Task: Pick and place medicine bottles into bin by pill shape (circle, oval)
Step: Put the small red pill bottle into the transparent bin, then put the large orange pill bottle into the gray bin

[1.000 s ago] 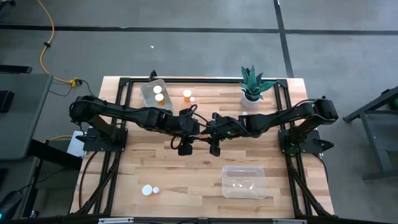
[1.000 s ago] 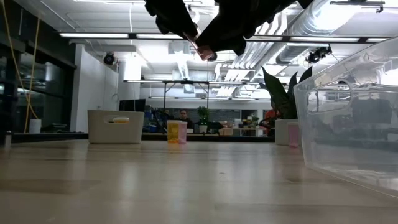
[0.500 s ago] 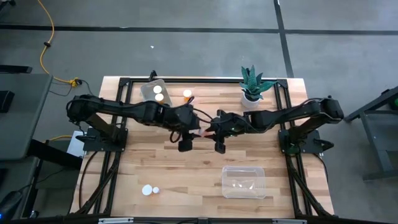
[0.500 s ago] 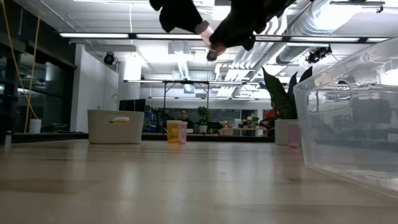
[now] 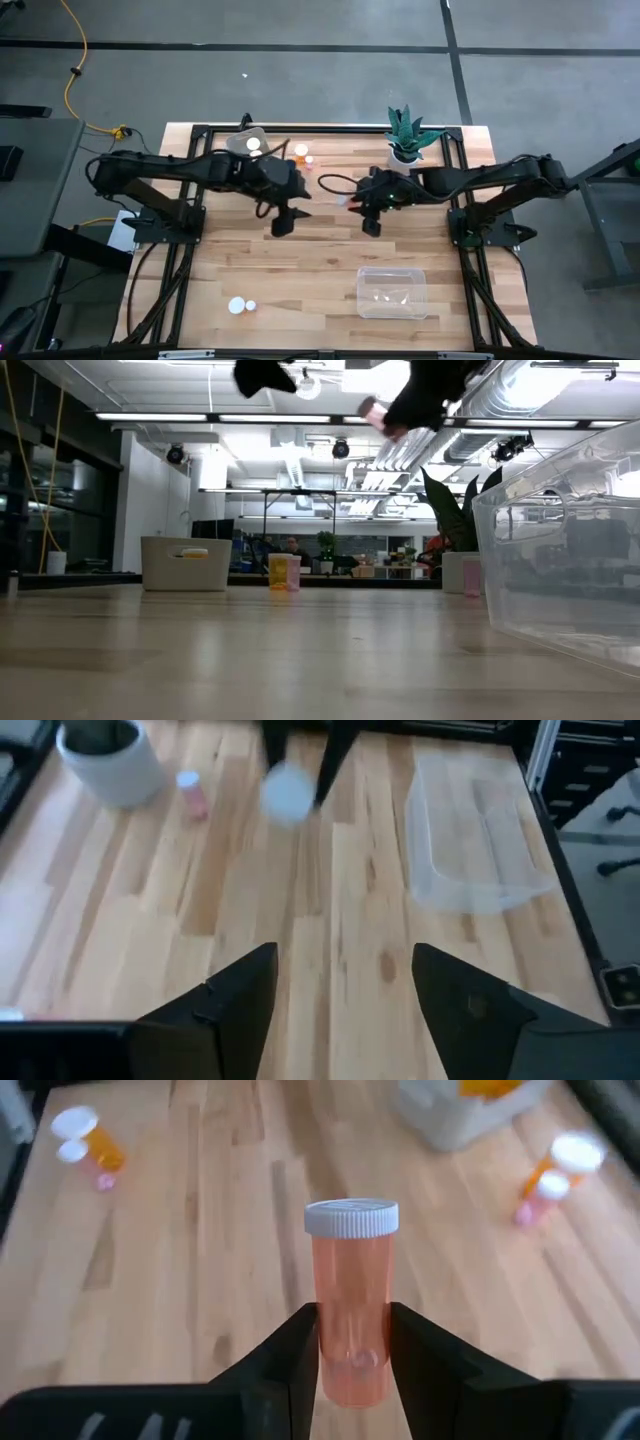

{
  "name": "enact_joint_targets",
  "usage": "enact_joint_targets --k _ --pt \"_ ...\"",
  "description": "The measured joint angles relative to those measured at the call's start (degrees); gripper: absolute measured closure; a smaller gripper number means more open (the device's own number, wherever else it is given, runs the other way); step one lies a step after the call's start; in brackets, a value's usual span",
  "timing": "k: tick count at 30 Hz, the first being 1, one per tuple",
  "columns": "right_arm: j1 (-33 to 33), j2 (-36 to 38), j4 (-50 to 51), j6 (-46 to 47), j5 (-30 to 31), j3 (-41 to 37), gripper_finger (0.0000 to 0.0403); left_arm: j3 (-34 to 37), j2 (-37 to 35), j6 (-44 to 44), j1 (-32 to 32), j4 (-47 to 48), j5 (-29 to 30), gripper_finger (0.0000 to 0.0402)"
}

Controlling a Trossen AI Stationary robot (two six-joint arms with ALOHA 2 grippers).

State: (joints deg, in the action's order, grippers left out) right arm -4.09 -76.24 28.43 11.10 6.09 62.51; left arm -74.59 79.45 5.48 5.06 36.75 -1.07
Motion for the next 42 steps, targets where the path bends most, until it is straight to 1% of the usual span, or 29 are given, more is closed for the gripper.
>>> enact_joint_targets --k 1,4,8,12,15,19,25,29,33,35,37,42 --pt "-0.9 0.7 1.5 1.4 -0.2 -0.1 0.0299 1.4 -1.2 1.1 0.2 -0.7 0.0 0.0180" --pt "-5.2 2.6 2.7 6.7 -1.0 -1.7 0.0299 7.7 -5.8 4.8 0.2 -6.7 0.3 0.0183" --pt "-13.1 3.2 2.7 16.9 -1.8 -4.0 0.0299 17.9 -12.1 11.1 -0.4 -20.6 1.8 0.0183" --pt "-21.8 1.2 2.3 25.6 -2.2 -4.9 0.0299 26.1 -17.0 16.2 -1.2 -34.7 1.8 0.0183" --pt "-26.4 -2.3 2.6 30.4 -2.3 -5.0 0.0299 29.5 -18.9 18.0 -2.1 -40.6 3.5 0.0183" --pt "-28.5 -8.4 2.7 32.8 -5.6 -5.0 0.0299 30.5 -19.8 18.4 -2.7 -41.7 4.8 0.0183" --pt "-27.3 -16.6 5.5 31.3 -8.6 -5.0 0.0299 30.5 -19.8 18.4 -2.7 -41.7 4.8 0.0183" --pt "-26.6 -19.6 5.9 30.9 -11.4 -5.0 0.0299 30.5 -19.8 18.4 -2.7 -42.3 4.8 0.0184" --pt "-26.7 -20.4 6.1 30.1 -12.0 -4.8 0.0298 30.5 -19.8 18.4 -2.6 -43.2 4.8 0.0184" --pt "-26.7 -20.2 6.1 29.8 -12.0 -4.8 0.0288 30.5 -19.8 18.4 -2.6 -43.2 4.8 0.0184" --pt "-26.6 -20.0 6.1 30.0 -11.9 -4.8 0.0271 30.5 -19.8 18.4 -2.6 -43.2 4.8 0.0184" --pt "-26.5 -20.1 6.9 29.3 -12.0 -3.3 0.0210 30.5 -19.8 18.4 -2.6 -43.1 4.8 0.0184"
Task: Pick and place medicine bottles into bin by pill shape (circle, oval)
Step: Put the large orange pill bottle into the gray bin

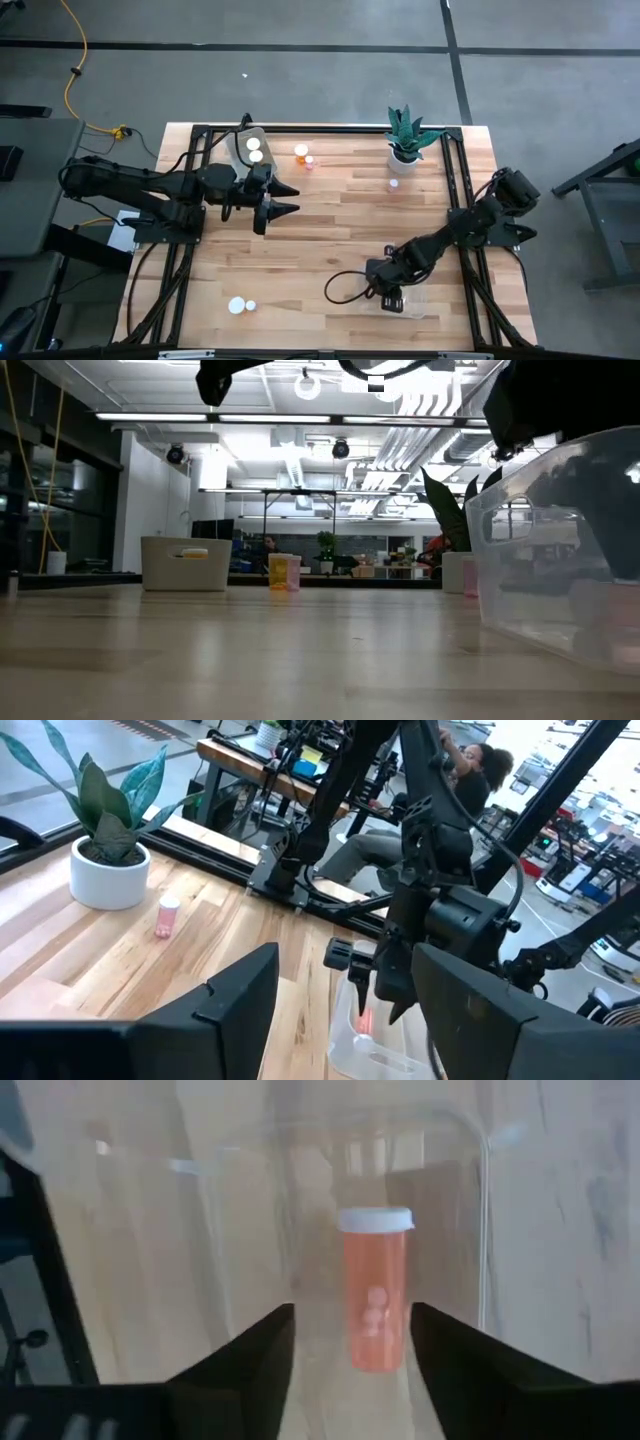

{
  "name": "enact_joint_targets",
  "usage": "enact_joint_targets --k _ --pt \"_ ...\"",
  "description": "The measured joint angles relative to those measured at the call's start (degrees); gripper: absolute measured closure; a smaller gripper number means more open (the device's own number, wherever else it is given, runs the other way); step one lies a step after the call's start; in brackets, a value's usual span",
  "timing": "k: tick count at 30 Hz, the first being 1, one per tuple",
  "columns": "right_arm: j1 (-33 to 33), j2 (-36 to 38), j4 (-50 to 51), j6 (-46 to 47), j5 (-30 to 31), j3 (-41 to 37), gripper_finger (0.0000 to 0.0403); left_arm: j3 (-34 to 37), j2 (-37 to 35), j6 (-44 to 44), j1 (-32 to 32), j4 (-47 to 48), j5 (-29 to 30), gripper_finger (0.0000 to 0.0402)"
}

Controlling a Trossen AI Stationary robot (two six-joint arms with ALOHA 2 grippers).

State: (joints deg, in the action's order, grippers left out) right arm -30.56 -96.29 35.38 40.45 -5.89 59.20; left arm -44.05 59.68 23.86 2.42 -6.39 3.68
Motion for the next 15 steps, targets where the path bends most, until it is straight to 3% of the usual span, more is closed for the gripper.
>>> enact_joint_targets --k 4,8,15 --pt "0.2 1.8 4.9 -4.9 -1.5 3.6 0.0173 0.0 0.0 0.0 0.0 0.0 0.0 0.0184" --pt "0.0 8.1 10.7 -8.2 1.9 5.7 0.0163 0.0 0.0 -0.5 0.0 0.1 0.0 0.0184" --pt "5.2 23.5 13.1 -3.1 19.8 4.1 0.0162 0.0 -2.0 -1.7 0.2 0.4 0.0 0.0184"
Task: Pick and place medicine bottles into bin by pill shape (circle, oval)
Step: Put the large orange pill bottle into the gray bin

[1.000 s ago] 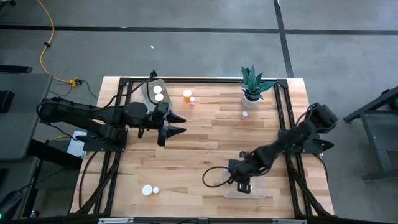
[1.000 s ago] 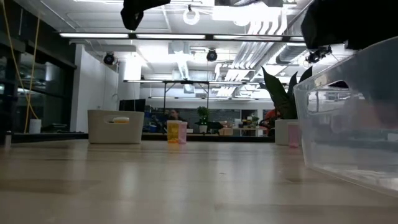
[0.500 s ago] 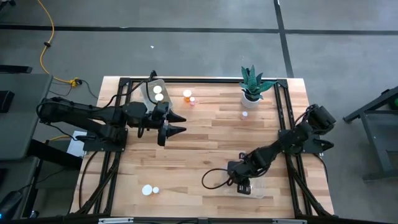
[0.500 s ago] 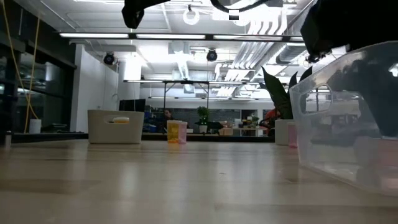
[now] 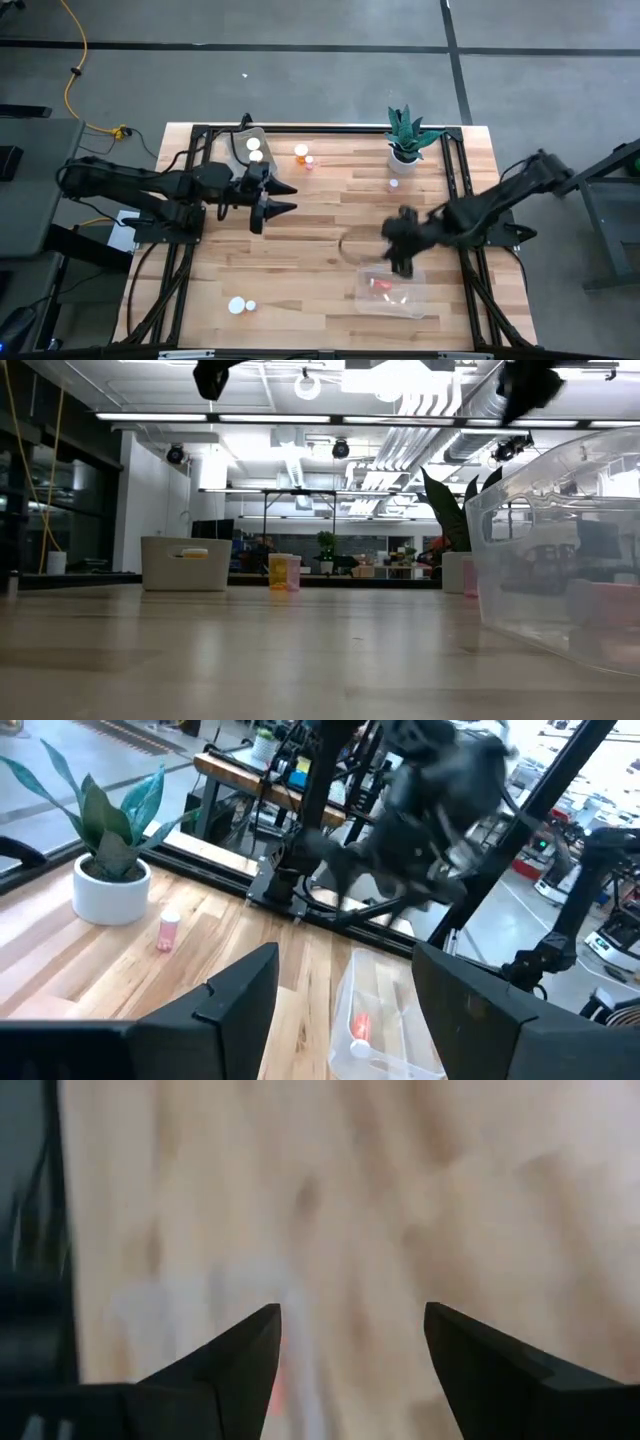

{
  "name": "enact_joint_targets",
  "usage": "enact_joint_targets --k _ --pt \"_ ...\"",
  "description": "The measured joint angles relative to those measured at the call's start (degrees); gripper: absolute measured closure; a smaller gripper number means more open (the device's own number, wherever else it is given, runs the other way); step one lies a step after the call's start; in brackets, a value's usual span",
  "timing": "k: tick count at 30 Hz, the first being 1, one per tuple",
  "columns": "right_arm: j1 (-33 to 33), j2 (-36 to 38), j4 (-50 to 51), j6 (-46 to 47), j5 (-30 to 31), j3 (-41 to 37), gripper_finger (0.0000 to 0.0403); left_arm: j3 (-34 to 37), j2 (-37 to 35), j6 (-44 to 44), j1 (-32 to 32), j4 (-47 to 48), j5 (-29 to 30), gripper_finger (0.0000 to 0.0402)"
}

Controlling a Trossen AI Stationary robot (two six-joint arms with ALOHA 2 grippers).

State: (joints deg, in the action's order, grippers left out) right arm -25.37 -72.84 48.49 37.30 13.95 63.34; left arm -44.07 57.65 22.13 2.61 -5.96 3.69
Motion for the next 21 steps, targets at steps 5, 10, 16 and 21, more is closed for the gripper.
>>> enact_joint_targets --k 5,10,16,21 --pt "5.9 8.6 -19.4 -0.3 11.2 -7.9 0.0162 0.0 -3.3 -2.1 -0.1 0.1 1.6 0.0184" --pt "10.6 11.4 -47.0 -6.1 10.8 -18.0 0.0162 2.3 -4.9 -3.8 -0.1 -5.0 3.5 0.0184" --pt "12.8 10.9 -58.2 -11.1 8.4 -21.0 0.0162 13.5 -4.8 0.7 -1.6 -25.5 4.6 0.0184" --pt "12.8 10.9 -58.2 -12.3 8.3 -21.0 0.0162 14.8 -4.9 -1.1 -3.0 -26.9 4.5 0.0184"
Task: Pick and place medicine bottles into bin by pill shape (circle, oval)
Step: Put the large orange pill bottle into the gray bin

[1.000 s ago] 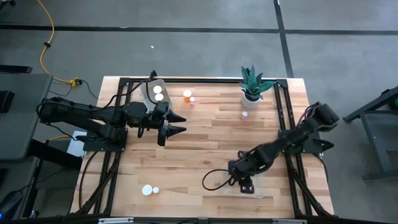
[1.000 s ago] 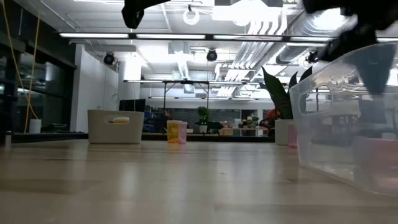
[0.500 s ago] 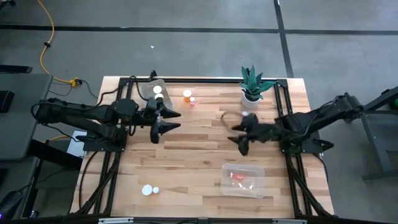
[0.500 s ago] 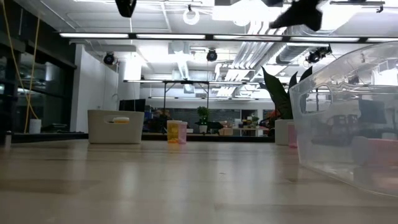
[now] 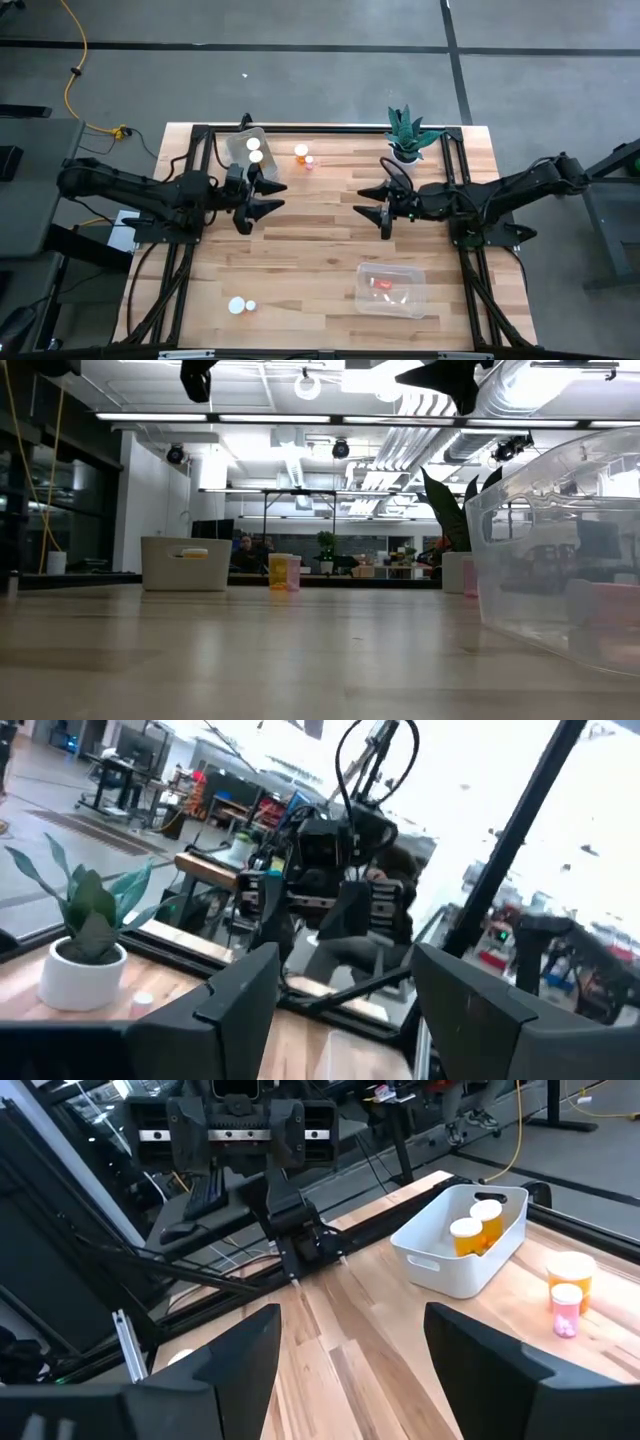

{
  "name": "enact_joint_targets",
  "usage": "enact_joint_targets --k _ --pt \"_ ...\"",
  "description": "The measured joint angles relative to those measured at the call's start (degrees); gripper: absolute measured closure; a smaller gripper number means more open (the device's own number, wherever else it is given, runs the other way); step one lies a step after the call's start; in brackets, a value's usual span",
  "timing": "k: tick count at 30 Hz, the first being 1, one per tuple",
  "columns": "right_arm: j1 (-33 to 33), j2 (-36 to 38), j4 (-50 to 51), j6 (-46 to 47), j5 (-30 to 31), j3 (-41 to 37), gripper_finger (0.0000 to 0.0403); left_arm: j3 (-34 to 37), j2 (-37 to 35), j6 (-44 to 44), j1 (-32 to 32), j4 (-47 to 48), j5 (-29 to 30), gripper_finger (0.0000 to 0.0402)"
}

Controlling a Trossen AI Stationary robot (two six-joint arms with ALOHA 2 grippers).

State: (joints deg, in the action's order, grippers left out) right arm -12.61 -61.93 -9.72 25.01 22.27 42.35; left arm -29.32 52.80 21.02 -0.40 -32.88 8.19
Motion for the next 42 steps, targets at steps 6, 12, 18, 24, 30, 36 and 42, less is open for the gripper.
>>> enact_joint_targets --k 6,12,18,24,30,36,42 --pt "0.0 0.0 0.1 0.0 -0.2 0.0 0.0162 -3.0 0.0 3.0 -2.2 14.6 -5.5 0.0184" --pt "0.0 0.0 0.2 0.0 -0.2 0.0 0.0162 -17.5 4.2 7.5 -13.7 52.5 -12.2 0.0183" --pt "0.0 0.0 0.9 0.0 -0.2 0.0 0.0162 -25.4 10.9 18.1 -30.7 75.4 -6.0 0.0183" --pt "0.0 0.0 1.6 0.0 -0.2 0.0 0.0162 -24.0 18.9 28.0 -43.9 76.8 1.1 0.0183" --pt "0.0 0.0 3.0 0.0 -0.2 0.0 0.0162 -24.1 26.7 31.2 -45.8 72.7 0.6 0.0161" --pt "0.0 0.0 3.6 0.2 -0.2 0.0 0.0162 -24.1 28.6 30.1 -44.7 70.9 -3.5 0.0109" --pt "0.0 0.0 4.0 0.0 0.2 0.0 0.0162 -24.1 28.7 28.3 -42.6 70.9 -5.0 0.0083"
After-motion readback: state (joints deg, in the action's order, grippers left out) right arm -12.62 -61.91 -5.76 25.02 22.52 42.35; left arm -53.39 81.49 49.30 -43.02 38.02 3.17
